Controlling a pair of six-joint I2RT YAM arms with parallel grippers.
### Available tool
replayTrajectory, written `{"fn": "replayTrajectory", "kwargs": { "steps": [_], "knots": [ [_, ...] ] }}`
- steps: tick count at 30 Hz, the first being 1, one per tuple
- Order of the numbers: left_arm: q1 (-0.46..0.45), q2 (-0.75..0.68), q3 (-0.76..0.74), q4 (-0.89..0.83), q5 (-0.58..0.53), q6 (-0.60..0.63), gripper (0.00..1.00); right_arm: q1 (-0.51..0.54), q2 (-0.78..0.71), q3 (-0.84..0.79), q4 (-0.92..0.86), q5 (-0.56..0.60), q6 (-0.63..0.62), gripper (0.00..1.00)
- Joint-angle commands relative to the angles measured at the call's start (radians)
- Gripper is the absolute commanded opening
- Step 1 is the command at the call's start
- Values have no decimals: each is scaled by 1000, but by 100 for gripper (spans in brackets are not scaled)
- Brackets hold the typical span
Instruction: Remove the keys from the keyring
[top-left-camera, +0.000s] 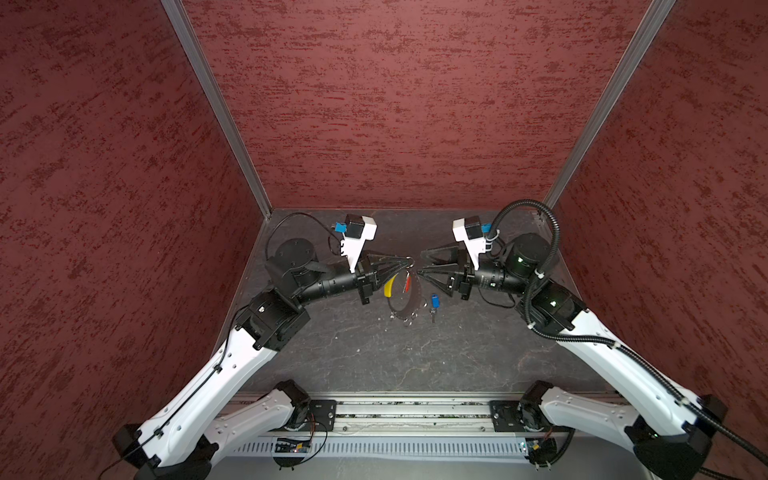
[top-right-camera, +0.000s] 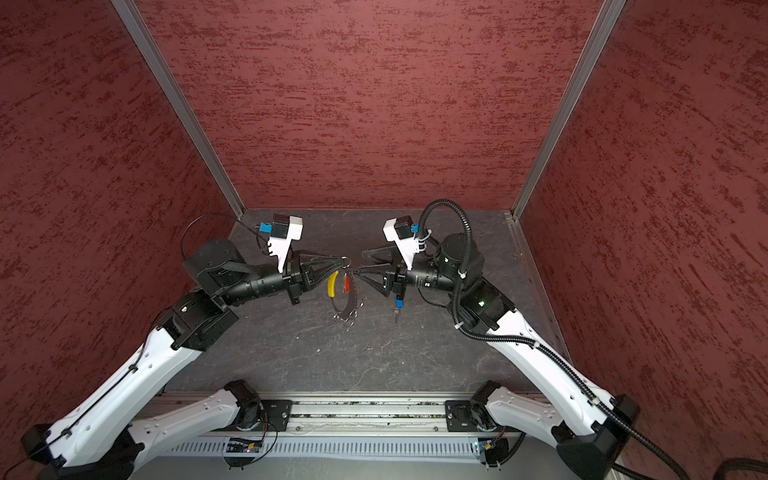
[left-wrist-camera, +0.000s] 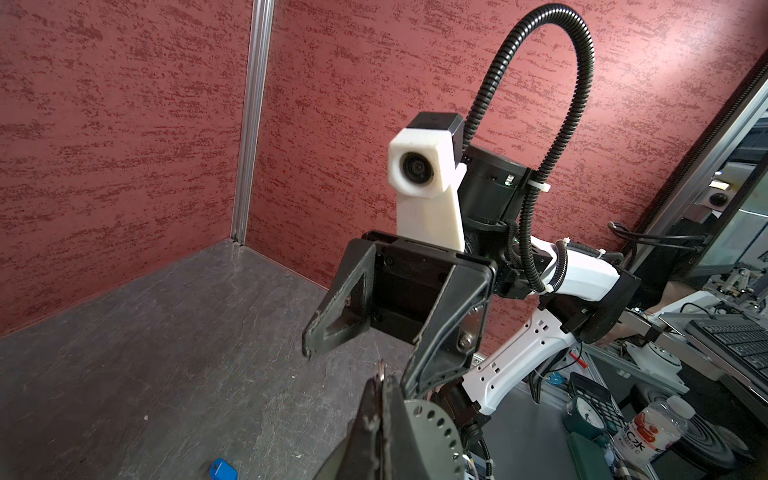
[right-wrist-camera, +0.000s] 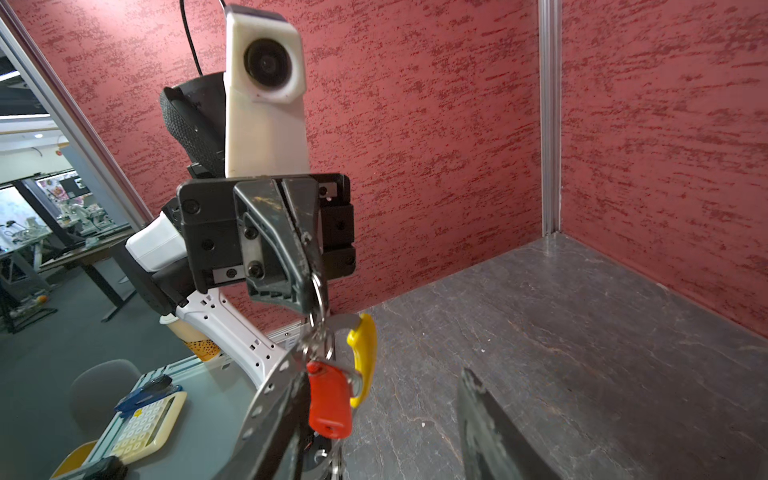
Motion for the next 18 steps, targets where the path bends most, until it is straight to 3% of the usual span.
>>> {"fn": "replayTrajectory", "kwargs": {
  "steps": [1, 11, 18],
  "knots": [
    [-3, -10, -13, 57, 10, 10, 0, 24, 5, -1, -19, -20, -46, 54],
    [-2, -7, -18, 71, 28, -3, 0, 72, 42, 31, -47, 21, -94, 53],
    [3, -11, -16, 60, 21, -1, 0, 74, 54, 54, -68, 33, -103, 33]
  ]
}}
